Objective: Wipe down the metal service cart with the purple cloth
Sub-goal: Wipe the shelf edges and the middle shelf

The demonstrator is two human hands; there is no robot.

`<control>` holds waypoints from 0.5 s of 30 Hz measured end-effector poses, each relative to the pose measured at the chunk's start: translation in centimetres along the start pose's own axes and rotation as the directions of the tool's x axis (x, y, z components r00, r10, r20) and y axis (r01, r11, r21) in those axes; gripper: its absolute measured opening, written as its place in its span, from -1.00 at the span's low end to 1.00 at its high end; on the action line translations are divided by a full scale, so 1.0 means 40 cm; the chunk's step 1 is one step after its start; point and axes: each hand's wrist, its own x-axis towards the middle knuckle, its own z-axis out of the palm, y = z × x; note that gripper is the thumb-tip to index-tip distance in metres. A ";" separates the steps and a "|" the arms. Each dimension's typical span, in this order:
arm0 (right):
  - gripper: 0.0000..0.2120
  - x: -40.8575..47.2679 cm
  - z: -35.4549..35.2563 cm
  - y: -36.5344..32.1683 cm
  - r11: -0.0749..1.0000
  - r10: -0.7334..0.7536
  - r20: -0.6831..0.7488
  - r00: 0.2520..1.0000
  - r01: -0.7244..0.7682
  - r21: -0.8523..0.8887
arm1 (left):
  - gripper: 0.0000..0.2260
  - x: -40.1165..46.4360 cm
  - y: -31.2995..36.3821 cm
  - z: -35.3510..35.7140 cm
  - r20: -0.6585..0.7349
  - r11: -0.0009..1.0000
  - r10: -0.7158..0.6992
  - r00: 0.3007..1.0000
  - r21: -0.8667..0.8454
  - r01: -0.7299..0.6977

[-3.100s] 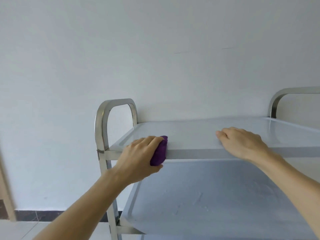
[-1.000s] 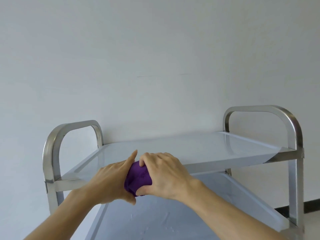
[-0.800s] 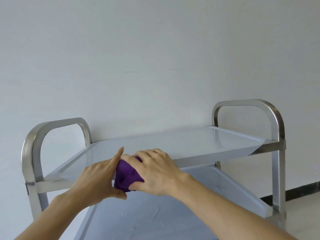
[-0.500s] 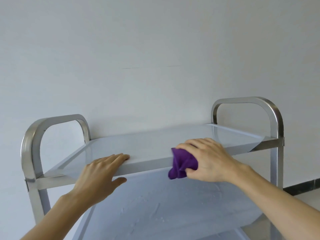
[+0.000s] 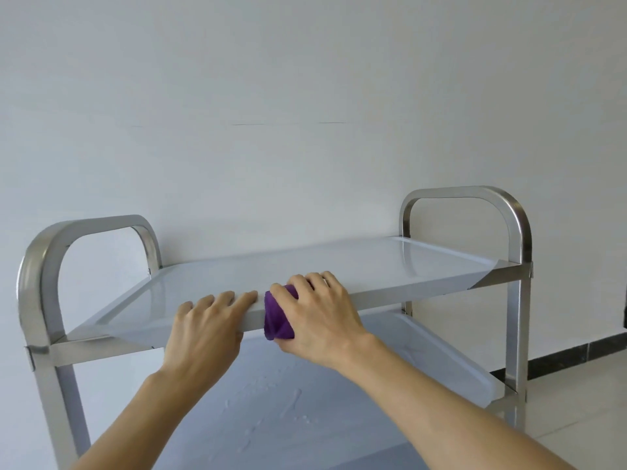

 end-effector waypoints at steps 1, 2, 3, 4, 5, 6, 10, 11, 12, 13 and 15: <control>-0.43 -0.008 -0.002 0.025 1.000 0.003 -0.006 1.000 -0.002 0.014 | -0.56 -0.001 -0.004 0.000 -0.017 1.000 0.010 1.000 -0.007 -0.010; -0.44 -0.020 -0.004 0.058 1.000 0.012 0.001 1.000 -0.012 0.023 | -0.54 -0.001 -0.008 0.000 -0.038 1.000 0.016 0.999 -0.011 -0.016; -0.43 -0.037 -0.007 0.097 0.999 0.032 0.018 0.999 -0.033 0.026 | -0.52 -0.002 -0.011 -0.001 -0.060 1.000 0.019 0.998 -0.015 -0.020; -0.42 -0.057 -0.009 0.140 0.998 0.062 0.037 0.997 -0.063 0.021 | -0.51 -0.002 -0.015 0.002 -0.088 0.999 0.028 0.996 -0.017 -0.030; -0.41 -0.080 -0.013 0.186 0.995 0.099 0.051 0.994 -0.100 0.009 | -0.50 -0.002 -0.016 0.006 -0.113 0.999 0.039 0.993 -0.016 -0.041; -0.41 -0.102 -0.017 0.232 0.990 0.142 0.061 0.988 -0.142 -0.008 | -0.50 -0.001 -0.015 0.009 -0.132 0.999 0.048 0.990 -0.016 -0.051; -0.41 -0.163 -0.035 0.377 0.954 0.299 0.092 0.950 -0.294 -0.055 | -0.51 0.010 -0.005 0.015 -0.149 0.997 0.066 0.987 -0.022 -0.070; -0.41 -0.171 -0.034 0.392 0.948 0.316 0.090 0.944 -0.312 -0.058 | -0.51 0.012 -0.002 0.015 -0.142 0.997 0.067 0.988 -0.022 -0.071; -0.40 -0.176 -0.030 0.399 0.945 0.327 0.079 0.942 -0.323 -0.058 | -0.51 0.013 -0.002 0.015 -0.144 0.997 0.067 0.987 -0.021 -0.070; -0.40 -0.178 -0.025 0.398 0.943 0.331 0.063 0.942 -0.328 -0.055 | -0.51 0.013 -0.002 0.015 -0.149 0.997 0.064 0.987 -0.021 -0.068; -0.42 -0.178 -0.015 0.386 0.945 0.324 0.024 0.946 -0.322 -0.050 | -0.50 0.010 -0.005 0.007 -0.149 0.997 0.062 0.987 -0.030 -0.067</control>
